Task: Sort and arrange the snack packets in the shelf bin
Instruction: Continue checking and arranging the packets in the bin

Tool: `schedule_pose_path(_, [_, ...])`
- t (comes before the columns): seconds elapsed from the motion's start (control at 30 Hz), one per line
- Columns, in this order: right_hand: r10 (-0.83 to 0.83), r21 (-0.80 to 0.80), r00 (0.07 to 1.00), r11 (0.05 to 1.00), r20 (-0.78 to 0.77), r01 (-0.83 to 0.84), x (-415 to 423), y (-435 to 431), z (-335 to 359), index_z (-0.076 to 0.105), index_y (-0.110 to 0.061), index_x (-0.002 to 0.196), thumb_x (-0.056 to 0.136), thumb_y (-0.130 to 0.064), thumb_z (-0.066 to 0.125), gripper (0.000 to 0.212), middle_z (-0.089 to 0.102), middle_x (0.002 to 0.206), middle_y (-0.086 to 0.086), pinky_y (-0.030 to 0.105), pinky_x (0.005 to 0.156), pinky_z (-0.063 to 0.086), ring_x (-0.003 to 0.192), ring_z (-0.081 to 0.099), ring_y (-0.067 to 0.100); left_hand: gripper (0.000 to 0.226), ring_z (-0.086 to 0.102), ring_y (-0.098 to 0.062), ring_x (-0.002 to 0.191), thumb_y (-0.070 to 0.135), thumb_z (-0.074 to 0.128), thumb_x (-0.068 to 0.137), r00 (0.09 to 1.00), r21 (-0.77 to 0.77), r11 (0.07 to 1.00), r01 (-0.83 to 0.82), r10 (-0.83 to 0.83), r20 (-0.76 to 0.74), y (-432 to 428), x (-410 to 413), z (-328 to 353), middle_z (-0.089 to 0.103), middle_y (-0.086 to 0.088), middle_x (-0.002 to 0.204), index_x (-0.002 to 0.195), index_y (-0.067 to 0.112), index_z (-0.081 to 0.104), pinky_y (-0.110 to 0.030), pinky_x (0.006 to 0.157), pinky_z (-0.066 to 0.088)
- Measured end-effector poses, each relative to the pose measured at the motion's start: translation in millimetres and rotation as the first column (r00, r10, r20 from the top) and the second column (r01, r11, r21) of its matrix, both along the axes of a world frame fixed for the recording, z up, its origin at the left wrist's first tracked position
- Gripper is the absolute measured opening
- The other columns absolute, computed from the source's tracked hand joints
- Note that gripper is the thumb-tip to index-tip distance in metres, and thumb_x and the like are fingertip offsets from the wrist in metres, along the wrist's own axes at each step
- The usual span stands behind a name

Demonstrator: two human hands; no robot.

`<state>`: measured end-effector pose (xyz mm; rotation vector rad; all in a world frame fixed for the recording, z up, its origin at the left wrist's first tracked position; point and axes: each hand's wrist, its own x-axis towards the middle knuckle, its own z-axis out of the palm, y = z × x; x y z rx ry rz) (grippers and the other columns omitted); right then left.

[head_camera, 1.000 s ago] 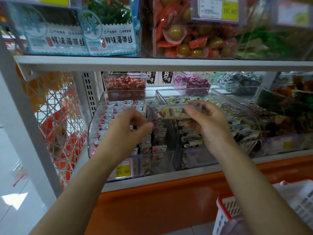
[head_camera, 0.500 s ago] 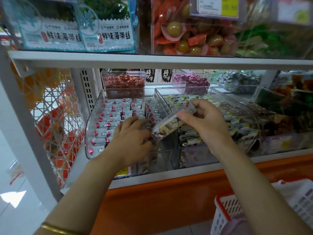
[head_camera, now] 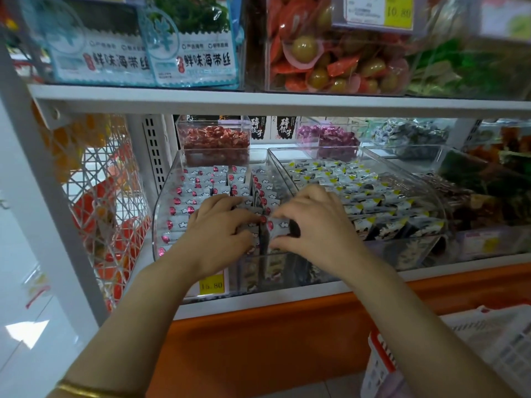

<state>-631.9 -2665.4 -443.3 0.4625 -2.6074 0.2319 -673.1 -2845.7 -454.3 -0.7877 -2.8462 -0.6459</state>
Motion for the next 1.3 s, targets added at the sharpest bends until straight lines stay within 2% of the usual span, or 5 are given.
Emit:
schedule_pose_path(0.37, [0.01, 0.025, 1.0, 1.0, 0.014, -0.01, -9.4, -1.5, 5.8, 0.069, -0.029, 0.109, 0.087, -0.009, 0.052, 0.033, 0.067, 0.107, -0.009, 0.029, 0.085, 0.022, 0.11, 0.041, 0.014, 0.047, 0.015, -0.018, 0.136, 0.02, 0.054, 0.083, 1.0, 0.053, 0.999, 0.014, -0.013, -0.019, -5.0, 3.8, 6.1, 0.032, 0.003, 0.147, 0.128, 0.036, 0.052, -0.038, 0.11, 0.016])
schedule_pose_path(0.7, [-0.004, 0.222, 0.999, 0.975, -0.051, 0.015, -32.8, -8.6, 10.4, 0.071, -0.033, 0.09, 0.077, -0.045, 0.068, 0.018, 0.064, 0.094, -0.017, 0.032, 0.072, 0.013, 0.103, 0.036, 0.015, 0.044, 0.023, -0.02, 0.135, 0.017, 0.054, 0.085, 0.999, 0.08, 0.997, 0.017, -0.012, -0.052, -6.2, 2.8, 6.5, 0.038, -0.001, 0.144, 0.126, 0.03, 0.056, -0.03, 0.107, 0.016])
schedule_pose_path(0.87, [0.029, -0.198, 0.999, 0.98, 0.028, -0.023, -30.7, -3.4, 13.2, 0.062, -0.028, 0.079, 0.081, -0.031, 0.067, 0.006, 0.056, 0.081, -0.015, 0.027, 0.071, 0.024, 0.087, 0.04, 0.007, 0.044, 0.032, -0.024, 0.13, 0.009, 0.054, 0.084, 0.998, 0.144, 0.989, 0.018, -0.009, -0.06, -5.7, 3.5, 9.3, 0.044, -0.004, 0.139, 0.126, 0.023, 0.057, -0.038, 0.111, 0.026])
schedule_pose_path(1.0, [0.055, -0.67, 0.994, 0.735, -0.091, -0.102, -15.3, 5.1, 20.2, 0.054, -0.025, 0.078, 0.087, -0.011, 0.06, 0.018, 0.057, 0.075, -0.015, 0.012, 0.063, 0.043, 0.069, 0.054, -0.006, 0.039, 0.035, -0.023, 0.127, 0.007, 0.048, 0.092, 0.989, 0.287, 0.958, -0.022, 0.061, -0.131, -4.6, 5.4, 10.3, 0.045, -0.005, 0.135, 0.129, 0.016, 0.054, -0.027, 0.104, 0.026])
schedule_pose_path(1.3, [0.003, -0.988, 1.0, 0.154, -0.029, -0.029, -4.8, 5.1, 15.8, 0.053, -0.01, 0.081, 0.093, -0.005, 0.053, 0.013, 0.062, 0.079, 0.005, 0.026, 0.053, 0.055, 0.052, 0.059, 0.007, 0.031, 0.055, -0.013, 0.083, 0.022, 0.047, 0.096, 1.0, 0.493, 0.87, 0.002, 0.006, -0.015, 4.3, 16.8, 17.7, 0.057, 0.002, 0.098, 0.126, 0.018, 0.054, -0.009, 0.056, 0.041])
